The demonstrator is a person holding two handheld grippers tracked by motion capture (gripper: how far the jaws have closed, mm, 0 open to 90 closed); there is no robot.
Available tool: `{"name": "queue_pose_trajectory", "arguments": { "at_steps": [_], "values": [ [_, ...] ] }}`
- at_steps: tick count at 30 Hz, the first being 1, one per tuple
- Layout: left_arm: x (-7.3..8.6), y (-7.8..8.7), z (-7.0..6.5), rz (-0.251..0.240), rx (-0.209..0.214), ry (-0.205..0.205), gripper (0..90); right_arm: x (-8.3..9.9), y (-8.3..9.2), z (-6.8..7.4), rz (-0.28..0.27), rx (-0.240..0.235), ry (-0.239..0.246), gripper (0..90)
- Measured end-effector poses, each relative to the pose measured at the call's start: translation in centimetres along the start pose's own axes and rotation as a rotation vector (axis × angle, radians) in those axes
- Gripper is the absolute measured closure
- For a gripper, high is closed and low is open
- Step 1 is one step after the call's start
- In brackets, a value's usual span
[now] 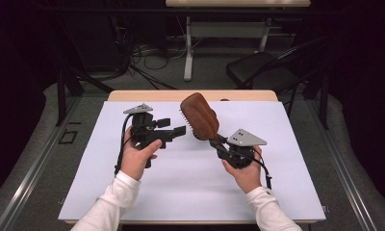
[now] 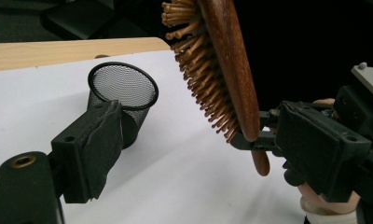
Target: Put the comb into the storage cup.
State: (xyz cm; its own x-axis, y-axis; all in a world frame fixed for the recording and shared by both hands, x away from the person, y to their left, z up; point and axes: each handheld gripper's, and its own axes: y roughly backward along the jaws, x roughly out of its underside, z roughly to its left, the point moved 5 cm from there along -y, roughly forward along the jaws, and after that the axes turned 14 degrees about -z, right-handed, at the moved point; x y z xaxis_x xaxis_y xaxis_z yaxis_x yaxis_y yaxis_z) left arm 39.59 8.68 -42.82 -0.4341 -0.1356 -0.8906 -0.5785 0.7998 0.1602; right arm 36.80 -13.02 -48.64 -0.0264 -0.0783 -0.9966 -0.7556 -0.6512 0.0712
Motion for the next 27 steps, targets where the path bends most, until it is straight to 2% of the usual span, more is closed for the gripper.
{"name": "queue_pose_trajectory", "arguments": {
  "at_steps": [11,27],
  "values": [
    [-1.0,-1.2,-0.2,0.012,0.005,0.04,15.2,0.0,0.0,0.1,-0.005,-0.001,0.001,72.1],
    [-1.6,-2.6,0.0,0.029,-0.013,0.052,15.2,0.0,0.0,0.3,-0.009,-0.004,0.0,72.1]
  ]
}}
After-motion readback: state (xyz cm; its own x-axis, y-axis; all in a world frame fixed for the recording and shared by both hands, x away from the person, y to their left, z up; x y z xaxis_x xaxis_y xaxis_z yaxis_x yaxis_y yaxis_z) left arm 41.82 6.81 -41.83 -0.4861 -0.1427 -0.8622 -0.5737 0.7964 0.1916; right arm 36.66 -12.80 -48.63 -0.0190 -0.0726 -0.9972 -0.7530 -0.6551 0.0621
